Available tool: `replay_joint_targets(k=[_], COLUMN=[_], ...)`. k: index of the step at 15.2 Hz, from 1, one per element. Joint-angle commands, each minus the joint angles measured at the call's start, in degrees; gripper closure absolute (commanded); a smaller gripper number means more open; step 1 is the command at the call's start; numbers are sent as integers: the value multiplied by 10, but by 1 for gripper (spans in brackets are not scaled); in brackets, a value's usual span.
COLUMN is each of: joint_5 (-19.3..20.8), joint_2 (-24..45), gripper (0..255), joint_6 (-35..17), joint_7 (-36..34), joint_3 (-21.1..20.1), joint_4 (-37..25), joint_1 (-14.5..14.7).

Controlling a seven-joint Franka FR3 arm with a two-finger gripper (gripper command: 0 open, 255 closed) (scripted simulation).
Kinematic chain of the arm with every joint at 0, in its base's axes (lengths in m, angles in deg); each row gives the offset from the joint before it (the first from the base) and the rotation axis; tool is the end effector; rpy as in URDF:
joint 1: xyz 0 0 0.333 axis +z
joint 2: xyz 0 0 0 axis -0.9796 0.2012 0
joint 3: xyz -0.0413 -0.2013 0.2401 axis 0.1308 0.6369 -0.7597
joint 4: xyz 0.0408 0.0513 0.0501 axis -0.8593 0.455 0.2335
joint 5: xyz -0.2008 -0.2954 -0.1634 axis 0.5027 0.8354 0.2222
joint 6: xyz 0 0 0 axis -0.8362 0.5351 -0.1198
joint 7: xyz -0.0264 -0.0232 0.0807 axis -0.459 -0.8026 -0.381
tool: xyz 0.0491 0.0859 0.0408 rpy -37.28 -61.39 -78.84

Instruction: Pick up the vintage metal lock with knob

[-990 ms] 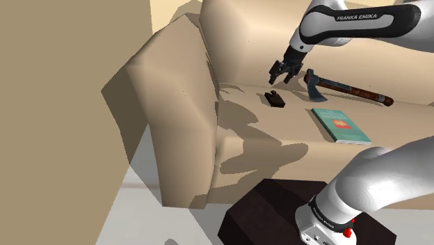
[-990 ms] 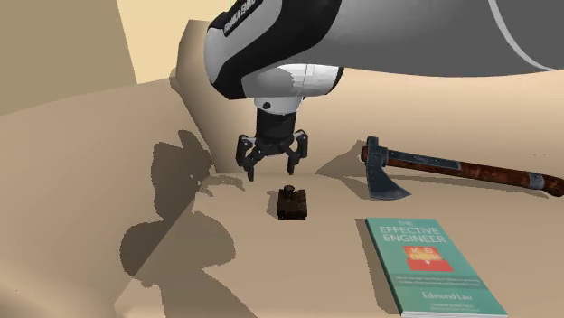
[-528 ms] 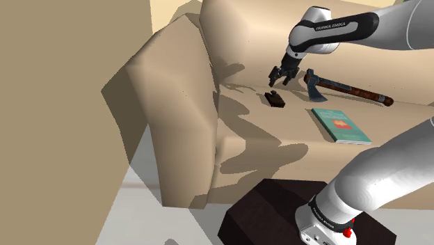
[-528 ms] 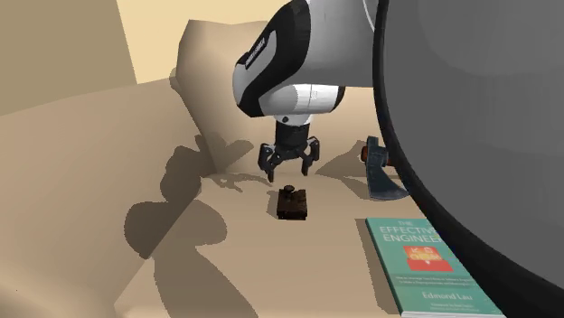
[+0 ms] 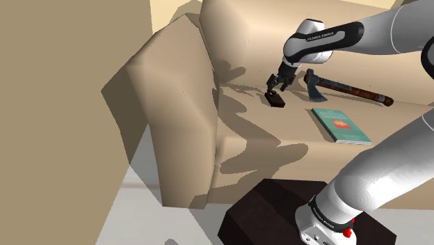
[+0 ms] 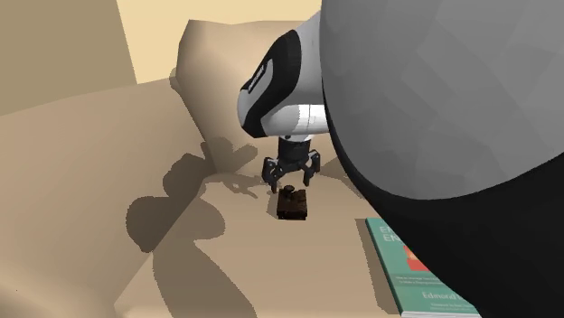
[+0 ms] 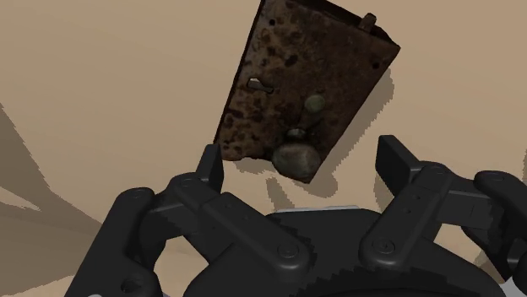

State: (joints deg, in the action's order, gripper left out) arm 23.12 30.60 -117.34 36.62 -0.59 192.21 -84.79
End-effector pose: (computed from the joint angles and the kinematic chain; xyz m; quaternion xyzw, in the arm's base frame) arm 0.4528 -0.2362 0.4562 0.9888 -0.1279 0.0766 0.0113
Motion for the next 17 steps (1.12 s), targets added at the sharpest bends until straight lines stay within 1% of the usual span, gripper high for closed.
replay_joint_targets(k=[1,2,3,12,17], joint_5=[-1,-1,-1,-1,3], joint_2=[4,4,4,4,-9], gripper=[0,0,255,255,255], joint_6=[-10,-10,-10,-10,29], joint_7=[2,2,1,2,-3], joint_3=[1,1,1,1,-2], joint_4=[6,6,6,6,-21], joint_1=[0,0,0,0,0])
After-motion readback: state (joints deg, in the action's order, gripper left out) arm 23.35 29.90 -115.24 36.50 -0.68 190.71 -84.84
